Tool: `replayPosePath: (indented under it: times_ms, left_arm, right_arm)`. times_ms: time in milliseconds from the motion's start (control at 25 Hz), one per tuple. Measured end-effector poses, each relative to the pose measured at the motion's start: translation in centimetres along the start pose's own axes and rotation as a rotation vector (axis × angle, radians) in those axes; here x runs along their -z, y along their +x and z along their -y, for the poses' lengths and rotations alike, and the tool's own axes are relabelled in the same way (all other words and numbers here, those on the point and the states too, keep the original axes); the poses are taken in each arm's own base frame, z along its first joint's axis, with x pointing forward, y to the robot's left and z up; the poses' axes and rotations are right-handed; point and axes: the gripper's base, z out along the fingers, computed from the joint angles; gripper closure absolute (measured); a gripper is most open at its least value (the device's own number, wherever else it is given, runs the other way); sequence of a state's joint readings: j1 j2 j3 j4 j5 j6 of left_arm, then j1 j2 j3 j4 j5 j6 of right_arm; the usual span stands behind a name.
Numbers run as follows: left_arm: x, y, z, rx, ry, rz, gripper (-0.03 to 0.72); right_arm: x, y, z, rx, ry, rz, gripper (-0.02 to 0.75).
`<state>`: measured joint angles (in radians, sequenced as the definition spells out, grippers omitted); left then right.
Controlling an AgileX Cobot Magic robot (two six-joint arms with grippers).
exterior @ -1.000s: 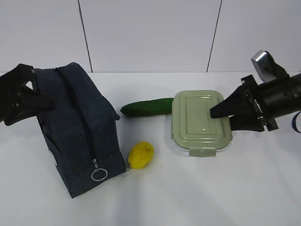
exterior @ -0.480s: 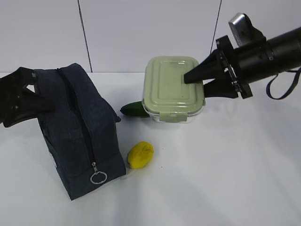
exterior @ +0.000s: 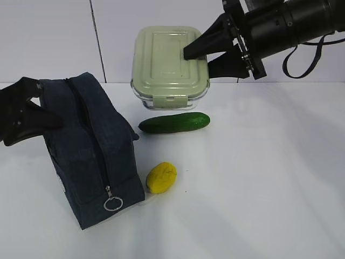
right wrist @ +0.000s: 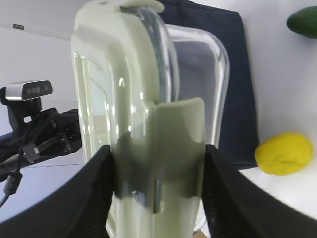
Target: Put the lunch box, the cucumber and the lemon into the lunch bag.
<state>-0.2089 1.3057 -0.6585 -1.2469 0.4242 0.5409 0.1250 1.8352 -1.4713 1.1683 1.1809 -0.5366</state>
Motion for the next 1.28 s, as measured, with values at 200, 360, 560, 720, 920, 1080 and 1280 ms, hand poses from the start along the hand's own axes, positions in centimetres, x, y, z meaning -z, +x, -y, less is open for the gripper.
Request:
replayPosePath:
  times_ms: [200, 360, 560, 720, 920, 1080, 1280]
  left_arm:
    - [0.0, 0.0, 0.0, 0.0, 0.001, -0.001, 0.688]
    - [0.0, 0.0, 0.0, 0.0, 0.001, -0.002, 0.688]
    - [0.0, 0.0, 0.0, 0.0, 0.002, -0.003, 0.688]
    - [0.0, 0.0, 0.0, 0.0, 0.002, -0.003, 0.688]
    - [0.0, 0.0, 0.0, 0.0, 0.002, -0.004, 0.688]
    - [0.0, 0.1, 0.0, 0.0, 0.005, -0.008, 0.688]
    - [0.0, 0.2, 0.1, 0.0, 0.011, -0.018, 0.689]
  right_arm:
    - [-1.2, 0.1, -1.4, 0.019, -0.027, -0.027, 0.34]
    - [-3.0, -0.1, -2.3, 0.039, -0.062, -0.058, 0.34]
    - [-4.5, -0.7, -3.9, 0.073, -0.099, -0.075, 0.34]
    - [-6.4, -0.7, -4.0, 0.071, -0.116, -0.11, 0.34]
    - [-8.3, 0.0, -3.7, 0.058, -0.122, -0.157, 0.34]
    - [-8.8, 0.0, -3.4, 0.051, -0.121, -0.166, 0.34]
    - [-9.5, -0.2, -3.3, 0.058, -0.125, -0.171, 0.34]
